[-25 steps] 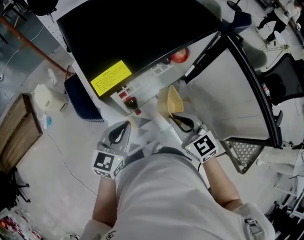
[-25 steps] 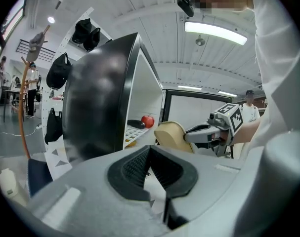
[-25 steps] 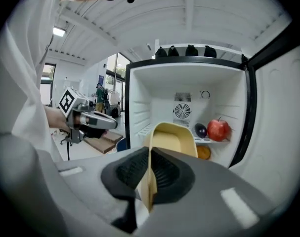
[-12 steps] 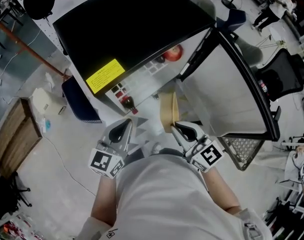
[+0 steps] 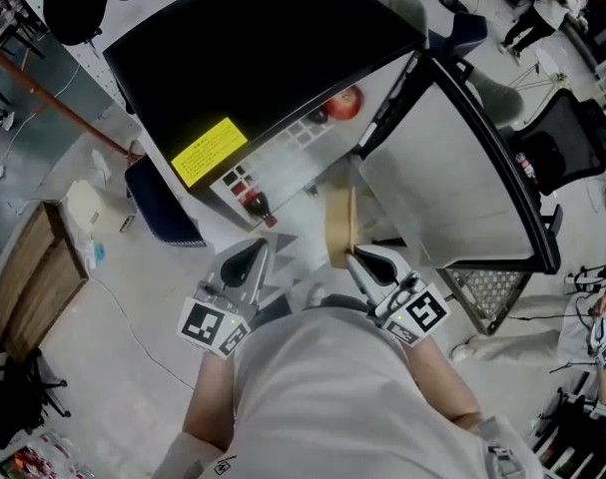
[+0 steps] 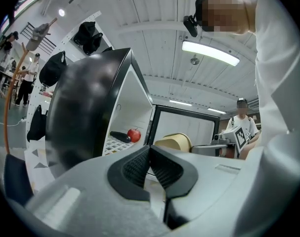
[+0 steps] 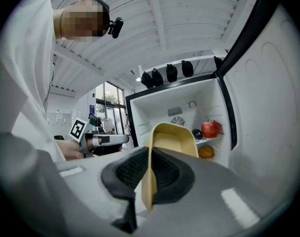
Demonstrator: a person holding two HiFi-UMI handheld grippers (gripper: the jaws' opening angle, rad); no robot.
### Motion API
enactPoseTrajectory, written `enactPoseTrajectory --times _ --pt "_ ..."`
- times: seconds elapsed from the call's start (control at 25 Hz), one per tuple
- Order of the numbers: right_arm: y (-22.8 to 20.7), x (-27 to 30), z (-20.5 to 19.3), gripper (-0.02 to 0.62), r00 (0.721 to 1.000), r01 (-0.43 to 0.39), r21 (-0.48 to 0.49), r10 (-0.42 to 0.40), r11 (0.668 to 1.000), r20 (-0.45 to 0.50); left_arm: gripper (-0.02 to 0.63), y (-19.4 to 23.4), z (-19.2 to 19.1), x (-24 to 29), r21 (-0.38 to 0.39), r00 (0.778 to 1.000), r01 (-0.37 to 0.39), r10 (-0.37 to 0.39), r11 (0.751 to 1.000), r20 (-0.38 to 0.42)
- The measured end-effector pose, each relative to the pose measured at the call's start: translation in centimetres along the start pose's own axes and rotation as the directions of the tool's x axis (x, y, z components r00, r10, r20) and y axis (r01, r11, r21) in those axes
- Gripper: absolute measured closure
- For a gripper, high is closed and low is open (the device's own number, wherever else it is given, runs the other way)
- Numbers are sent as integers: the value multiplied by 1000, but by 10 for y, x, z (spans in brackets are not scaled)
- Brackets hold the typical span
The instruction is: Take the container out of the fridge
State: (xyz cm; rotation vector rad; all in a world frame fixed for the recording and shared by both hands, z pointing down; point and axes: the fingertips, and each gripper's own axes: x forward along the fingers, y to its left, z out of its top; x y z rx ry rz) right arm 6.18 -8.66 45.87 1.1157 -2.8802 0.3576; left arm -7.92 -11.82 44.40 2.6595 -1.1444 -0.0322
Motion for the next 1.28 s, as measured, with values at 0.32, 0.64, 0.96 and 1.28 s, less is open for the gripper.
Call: enactPoseTrajectory --times 0.32,0.64,0.96,1.28 --pt "-6 2 -1 574 999 32 27 -32 999 9 598 0 -1 -2 -1 1000 14 -14 1000 -6" --pt "-7 10 -5 574 999 43 37 -43 998 -6 598 5 -3 -3 4 999 16 -16 1000 -28" --pt "-13 17 -7 574 999 46 64 -45 997 -11 598 12 -4 -2 7 999 5 -5 1000 -40" --pt "-17 27 -8 574 999 45 56 -43 997 -22 598 21 -7 -2 14 999 -9 10 1000 -46"
